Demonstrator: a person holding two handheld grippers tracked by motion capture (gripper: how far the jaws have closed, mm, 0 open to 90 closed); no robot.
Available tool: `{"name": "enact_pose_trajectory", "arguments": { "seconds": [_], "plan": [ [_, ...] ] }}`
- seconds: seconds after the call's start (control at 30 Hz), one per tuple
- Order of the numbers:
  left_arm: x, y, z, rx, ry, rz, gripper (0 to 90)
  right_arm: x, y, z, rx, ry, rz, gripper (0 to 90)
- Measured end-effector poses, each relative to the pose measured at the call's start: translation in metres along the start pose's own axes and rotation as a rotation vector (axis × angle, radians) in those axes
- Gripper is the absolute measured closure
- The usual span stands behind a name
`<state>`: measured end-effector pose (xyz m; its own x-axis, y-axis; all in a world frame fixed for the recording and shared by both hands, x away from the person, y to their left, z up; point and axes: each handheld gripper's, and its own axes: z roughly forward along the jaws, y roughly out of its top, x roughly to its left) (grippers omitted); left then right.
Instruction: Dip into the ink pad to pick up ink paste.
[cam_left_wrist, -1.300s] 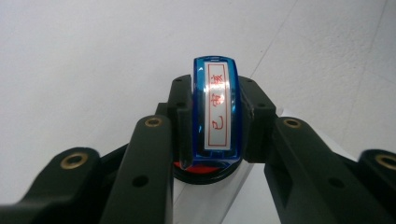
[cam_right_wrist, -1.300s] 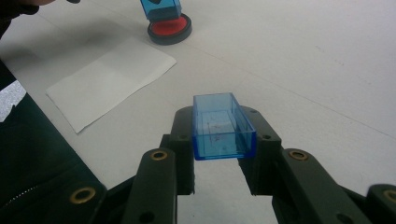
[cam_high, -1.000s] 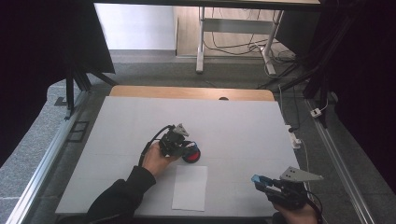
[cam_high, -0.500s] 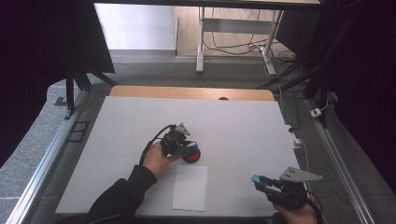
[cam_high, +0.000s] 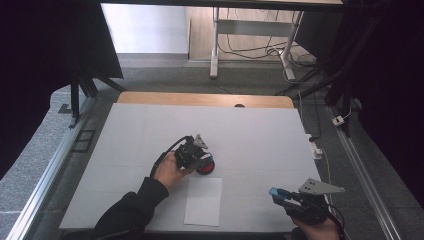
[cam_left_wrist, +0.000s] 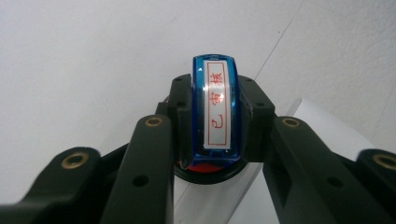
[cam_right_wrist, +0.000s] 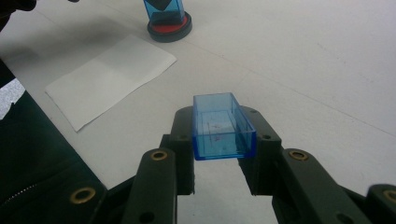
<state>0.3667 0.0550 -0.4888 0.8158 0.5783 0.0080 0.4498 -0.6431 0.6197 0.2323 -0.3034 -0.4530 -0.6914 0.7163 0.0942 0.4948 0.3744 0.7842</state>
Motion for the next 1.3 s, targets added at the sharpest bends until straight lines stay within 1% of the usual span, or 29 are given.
{"name": "enact_pose_trajectory", "arguments": {
  "seconds": [0.07,0.13,0.3,0.47,0.67,0.8,0.83,0.9,0.97,1.13,1.17,1.3],
  "plan": [
    [-0.002,0.001,0.0,0.011,0.012,0.012,70.6,0.0,0.0,0.0,0.003,0.0,-0.001,68.5],
    [-0.002,0.002,0.0,0.012,0.011,0.007,70.6,0.0,0.0,0.0,0.005,-0.002,-0.002,68.5],
    [0.005,0.0,0.0,0.001,-0.03,-0.038,70.6,0.0,0.0,0.0,0.004,0.001,-0.001,68.5],
    [0.011,-0.003,0.001,-0.017,-0.062,-0.074,70.5,0.0,0.0,0.0,0.005,0.001,-0.002,68.5],
    [0.015,-0.007,0.0,-0.045,-0.088,-0.095,70.3,0.0,0.0,0.0,0.003,0.001,0.0,68.5],
    [0.018,-0.007,-0.001,-0.045,-0.1,-0.093,70.1,-0.001,0.0,0.0,0.001,0.002,0.002,68.5],
    [0.017,-0.006,-0.001,-0.045,-0.094,-0.087,70.0,-0.001,0.0,0.0,0.0,0.001,0.003,68.5],
    [0.014,-0.006,-0.002,-0.051,-0.077,-0.062,70.0,-0.001,0.0,0.0,-0.002,0.002,0.007,68.5],
    [0.013,-0.005,-0.003,-0.059,-0.084,-0.065,70.0,-0.001,0.0,0.0,0.0,0.003,0.007,68.4],
    [0.013,-0.001,-0.011,-0.073,-0.084,-0.069,70.0,-0.001,0.0,0.0,-0.002,0.002,0.006,68.4],
    [0.013,-0.001,-0.012,-0.075,-0.091,-0.071,70.0,-0.001,0.0,0.0,-0.002,0.002,0.007,68.4],
    [0.012,-0.001,-0.012,-0.074,-0.103,-0.075,70.0,-0.001,0.0,0.0,-0.002,0.003,0.007,68.4]
  ]
}}
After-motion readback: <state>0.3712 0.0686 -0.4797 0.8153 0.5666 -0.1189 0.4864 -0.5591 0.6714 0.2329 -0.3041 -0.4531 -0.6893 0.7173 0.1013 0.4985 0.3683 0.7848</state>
